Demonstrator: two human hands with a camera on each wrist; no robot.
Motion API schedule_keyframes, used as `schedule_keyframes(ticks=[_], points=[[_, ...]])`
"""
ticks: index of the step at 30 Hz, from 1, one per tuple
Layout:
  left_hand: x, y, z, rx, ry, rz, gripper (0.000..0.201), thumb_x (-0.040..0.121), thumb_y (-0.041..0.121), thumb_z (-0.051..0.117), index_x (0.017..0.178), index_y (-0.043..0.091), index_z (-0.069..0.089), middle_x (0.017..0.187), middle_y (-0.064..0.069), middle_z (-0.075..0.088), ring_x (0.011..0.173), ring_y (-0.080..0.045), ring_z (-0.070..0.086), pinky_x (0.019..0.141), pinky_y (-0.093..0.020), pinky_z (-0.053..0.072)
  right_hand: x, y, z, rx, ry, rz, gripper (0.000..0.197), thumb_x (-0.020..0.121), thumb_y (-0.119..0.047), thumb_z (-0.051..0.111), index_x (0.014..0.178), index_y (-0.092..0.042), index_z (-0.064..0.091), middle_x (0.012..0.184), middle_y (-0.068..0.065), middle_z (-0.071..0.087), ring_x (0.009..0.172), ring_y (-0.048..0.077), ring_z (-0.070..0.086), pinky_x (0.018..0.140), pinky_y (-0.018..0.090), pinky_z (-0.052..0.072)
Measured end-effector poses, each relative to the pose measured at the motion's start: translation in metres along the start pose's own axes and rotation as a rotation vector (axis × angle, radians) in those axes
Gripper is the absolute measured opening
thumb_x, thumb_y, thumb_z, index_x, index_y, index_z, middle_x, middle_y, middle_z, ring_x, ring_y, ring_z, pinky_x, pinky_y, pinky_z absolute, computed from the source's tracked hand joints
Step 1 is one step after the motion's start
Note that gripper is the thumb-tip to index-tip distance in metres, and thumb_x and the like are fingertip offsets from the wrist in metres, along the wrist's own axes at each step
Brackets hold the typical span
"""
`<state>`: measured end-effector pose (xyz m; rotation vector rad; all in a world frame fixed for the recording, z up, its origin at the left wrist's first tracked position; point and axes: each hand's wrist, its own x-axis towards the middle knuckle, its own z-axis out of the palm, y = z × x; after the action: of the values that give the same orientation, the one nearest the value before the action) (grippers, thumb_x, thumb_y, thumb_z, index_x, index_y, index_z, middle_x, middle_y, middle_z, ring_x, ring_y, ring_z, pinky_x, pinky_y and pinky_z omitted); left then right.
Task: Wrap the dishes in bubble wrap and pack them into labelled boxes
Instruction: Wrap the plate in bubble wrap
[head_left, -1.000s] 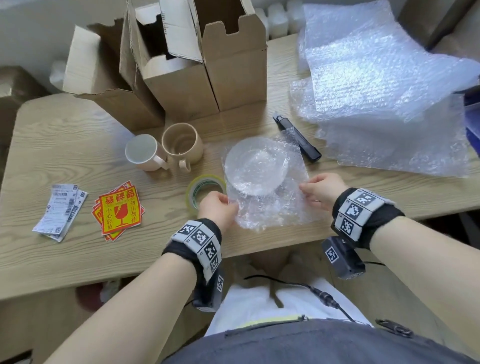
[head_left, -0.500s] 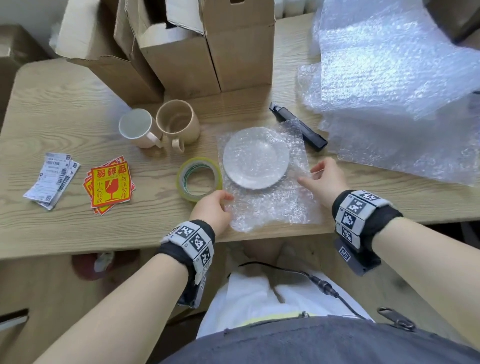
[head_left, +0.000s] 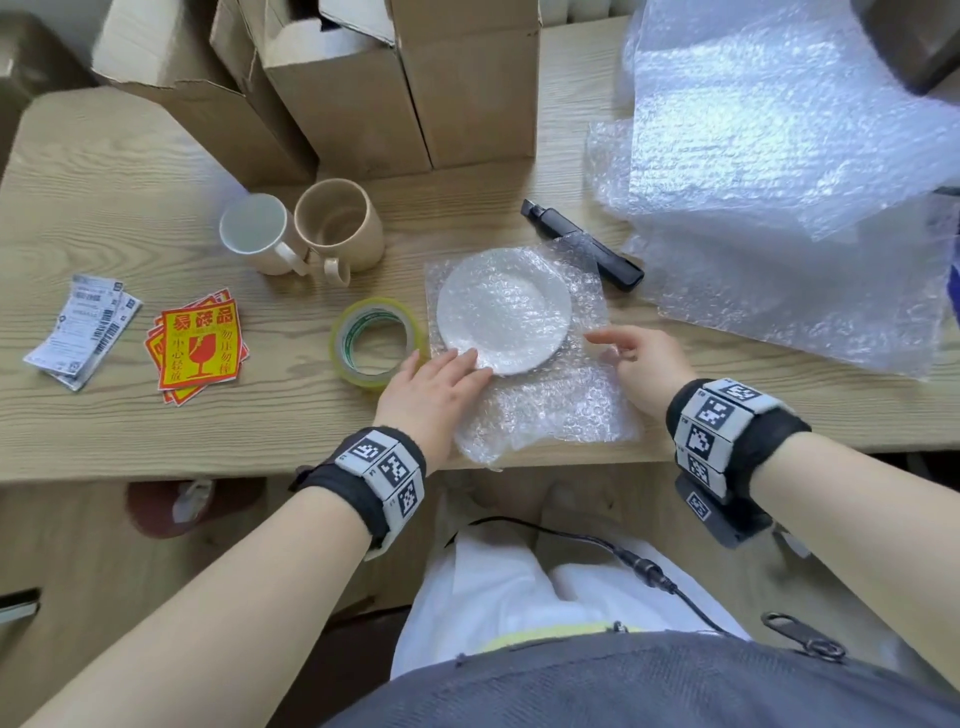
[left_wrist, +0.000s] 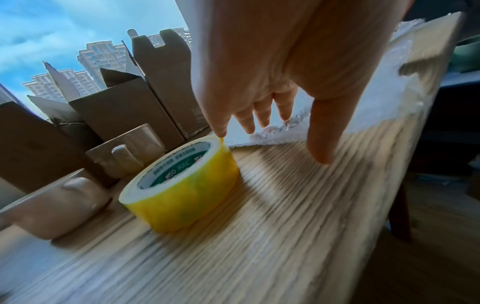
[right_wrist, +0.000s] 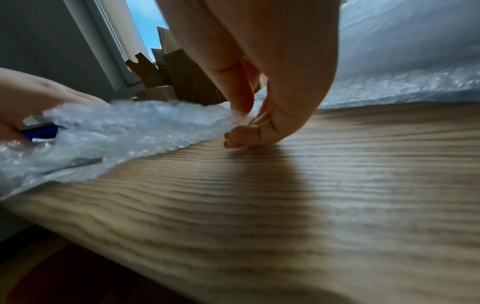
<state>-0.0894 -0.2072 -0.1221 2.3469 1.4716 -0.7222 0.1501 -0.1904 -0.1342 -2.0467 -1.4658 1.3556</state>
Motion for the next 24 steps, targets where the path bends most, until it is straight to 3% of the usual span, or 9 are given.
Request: schedule_keyframes(ticks=[3, 6, 8, 10, 15, 18, 20, 22, 24], points=[[0.001, 0.000, 0.008, -0.001, 0.058, -0.009, 0.072, 0.092, 0.015, 0.048, 0.151, 0.030, 0.009, 0.160, 0.004, 0.005, 0.146, -0.015, 0.007, 0.119, -0.040, 0.000, -0.005, 0.003, -0.003, -0.206, -0.004, -0.097, 0.060, 0.086, 0.015, 0.042, 0.128, -0.024, 0.057, 0.136, 0.003, 0.049, 0.096, 0.013, 0.059, 0.069, 0.012, 0.044], [-0.005, 0.000, 0.017, -0.077, 0.202, 0.039, 0.055, 0.090, 0.024, 0.055, 0.142, 0.030, 0.039, 0.152, -0.002, 0.029, 0.139, -0.019, 0.030, 0.118, -0.042, 0.006, -0.008, 0.012, -0.003, -0.509, 0.043, -0.236, 0.067, 0.081, 0.016, 0.049, 0.130, -0.029, 0.054, 0.140, 0.001, 0.041, 0.123, 0.021, 0.044, 0.095, 0.028, 0.042], [-0.008, -0.001, 0.021, -0.171, 0.313, 0.081, 0.037, 0.080, 0.015, 0.067, 0.116, 0.025, 0.066, 0.133, -0.008, 0.054, 0.123, -0.026, 0.052, 0.114, -0.049, 0.017, -0.007, 0.020, -0.004, -0.635, 0.025, -0.315, 0.075, 0.077, 0.016, 0.051, 0.134, -0.033, 0.050, 0.151, 0.000, 0.027, 0.128, 0.023, 0.038, 0.098, 0.035, 0.043], [-0.011, -0.003, 0.021, -0.271, 0.338, 0.035, 0.026, 0.080, 0.010, 0.067, 0.103, 0.021, 0.072, 0.126, -0.006, 0.061, 0.118, -0.024, 0.056, 0.114, -0.048, 0.017, -0.006, 0.025, -0.006, -0.695, -0.018, -0.380, 0.074, 0.079, 0.013, 0.051, 0.136, -0.035, 0.048, 0.155, -0.002, 0.018, 0.125, 0.021, 0.037, 0.095, 0.035, 0.044], [-0.012, -0.003, 0.021, -0.606, 0.388, -0.198, 0.027, 0.099, 0.030, 0.043, 0.110, 0.017, 0.064, 0.115, 0.000, 0.066, 0.124, -0.023, 0.050, 0.116, -0.037, 0.019, -0.007, 0.028, -0.012, -0.633, -0.050, -0.448, 0.047, 0.085, -0.003, 0.059, 0.126, -0.027, 0.060, 0.154, -0.001, 0.024, 0.120, 0.024, 0.041, 0.096, 0.040, 0.042], [-0.010, -0.002, 0.013, -0.753, 0.394, -0.348, 0.031, 0.099, 0.037, 0.039, 0.104, 0.018, 0.062, 0.095, -0.005, 0.067, 0.110, -0.034, 0.054, 0.090, -0.040, 0.043, -0.004, 0.024, -0.014, -0.434, -0.028, -0.369, 0.027, 0.091, -0.020, 0.057, 0.116, -0.015, 0.066, 0.150, -0.005, 0.034, 0.129, 0.024, 0.037, 0.105, 0.043, 0.033], [-0.005, -0.001, 0.008, -0.709, 0.443, -0.387, 0.030, 0.099, 0.038, 0.039, 0.099, 0.018, 0.060, 0.078, -0.004, 0.062, 0.087, -0.033, 0.058, 0.076, -0.036, 0.044, 0.001, 0.019, -0.013, -0.363, -0.023, -0.278, 0.027, 0.095, -0.031, 0.052, 0.101, -0.010, 0.067, 0.144, -0.003, 0.042, 0.129, 0.024, 0.037, 0.105, 0.038, 0.029], [-0.002, 0.001, 0.004, -0.676, 0.462, -0.452, 0.031, 0.099, 0.039, 0.039, 0.100, 0.018, 0.062, 0.078, -0.005, 0.065, 0.083, -0.033, 0.058, 0.079, -0.036, 0.043, 0.005, 0.013, -0.010, -0.307, -0.009, -0.211, 0.034, 0.096, -0.036, 0.048, 0.082, -0.008, 0.063, 0.128, 0.003, 0.051, 0.123, 0.026, 0.043, 0.099, 0.034, 0.031], [0.001, 0.002, 0.003, -0.644, 0.460, -0.515, 0.031, 0.098, 0.039, 0.040, 0.102, 0.018, 0.063, 0.083, -0.006, 0.068, 0.084, -0.033, 0.059, 0.082, -0.035, 0.043, 0.009, 0.007, -0.008, -0.283, -0.005, -0.173, 0.045, 0.097, -0.037, 0.044, 0.083, -0.001, 0.066, 0.119, 0.004, 0.052, 0.118, 0.024, 0.045, 0.095, 0.031, 0.032]])
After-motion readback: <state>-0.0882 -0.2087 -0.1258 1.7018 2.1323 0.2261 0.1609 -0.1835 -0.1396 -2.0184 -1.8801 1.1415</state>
